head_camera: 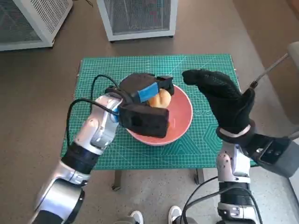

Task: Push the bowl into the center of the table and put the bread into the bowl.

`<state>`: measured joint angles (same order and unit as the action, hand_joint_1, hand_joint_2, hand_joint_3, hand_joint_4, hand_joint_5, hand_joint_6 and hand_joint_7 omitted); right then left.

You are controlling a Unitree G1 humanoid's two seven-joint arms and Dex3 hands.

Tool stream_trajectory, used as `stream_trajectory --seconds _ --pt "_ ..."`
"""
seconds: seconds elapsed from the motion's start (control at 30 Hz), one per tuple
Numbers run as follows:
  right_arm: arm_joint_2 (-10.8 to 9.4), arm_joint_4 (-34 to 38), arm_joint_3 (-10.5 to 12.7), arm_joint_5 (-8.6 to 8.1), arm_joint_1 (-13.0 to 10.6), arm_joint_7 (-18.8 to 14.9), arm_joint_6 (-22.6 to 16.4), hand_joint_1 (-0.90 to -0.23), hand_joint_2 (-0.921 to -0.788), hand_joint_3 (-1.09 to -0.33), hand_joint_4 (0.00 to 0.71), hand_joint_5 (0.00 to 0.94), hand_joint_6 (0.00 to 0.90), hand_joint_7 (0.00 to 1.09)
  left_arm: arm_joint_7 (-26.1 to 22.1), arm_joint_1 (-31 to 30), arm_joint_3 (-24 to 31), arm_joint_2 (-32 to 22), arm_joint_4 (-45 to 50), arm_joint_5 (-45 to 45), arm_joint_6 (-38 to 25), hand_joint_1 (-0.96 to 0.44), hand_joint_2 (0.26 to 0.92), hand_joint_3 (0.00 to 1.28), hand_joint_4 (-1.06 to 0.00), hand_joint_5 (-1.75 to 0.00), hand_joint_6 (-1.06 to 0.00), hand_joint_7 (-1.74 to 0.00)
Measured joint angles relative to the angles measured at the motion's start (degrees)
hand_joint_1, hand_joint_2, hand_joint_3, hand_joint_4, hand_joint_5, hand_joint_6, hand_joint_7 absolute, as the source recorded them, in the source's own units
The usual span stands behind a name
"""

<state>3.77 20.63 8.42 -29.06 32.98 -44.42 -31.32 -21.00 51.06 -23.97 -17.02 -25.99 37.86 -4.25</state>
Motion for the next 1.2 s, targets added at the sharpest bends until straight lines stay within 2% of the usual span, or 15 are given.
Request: stream_trajectory --seconds 0.27,0.5,0.73,1.0,1.2 --pt "0.0 0.0 0.1 0.01 0.0 0.0 0.0 -0.533 -0.921 -0.582 0.342 0.009 -0.001 0.64 0.9 0.0 0.0 -0.5 -0.3 -0.1 1.8 -0.12 0.831 0.05 -0.21 0.0 -0.28 -0.21" --pt "0.0 0.0 0.2 0.02 0.0 0.1 0.0 -0.535 -0.921 -0.58 0.343 0.009 -0.001 0.64 1.6 0.0 0.2 -1.9 -1.1 -1.6 6.9 -0.34 0.818 0.03 -0.19 0.0 -0.26 -0.18" --pt "0.1 0.0 0.2 0.01 0.0 0.4 0.1 -0.532 -0.921 -0.574 0.346 0.011 -0.001 0.64 1.7 -1.0 2.3 -3.9 0.3 -3.7 9.8 -0.52 0.838 0.03 -0.18 0.0 -0.23 -0.15" --pt "0.2 -0.7 0.4 0.02 0.5 1.8 1.0 -0.532 -0.921 -0.548 0.35 0.011 0.006 0.65 0.4 -3.1 7.9 -5.3 5.6 -10.3 9.6 -0.56 0.89 0.03 -0.15 0.0 -0.21 -0.13" --pt "0.6 -0.9 0.7 0.07 1.8 3.0 1.6 -0.542 -0.921 -0.526 0.351 0.011 0.017 0.66 -0.4 -6.0 13.2 -5.2 10.9 -18.3 10.1 -0.55 0.917 0.05 -0.15 0.0 -0.22 -0.12"
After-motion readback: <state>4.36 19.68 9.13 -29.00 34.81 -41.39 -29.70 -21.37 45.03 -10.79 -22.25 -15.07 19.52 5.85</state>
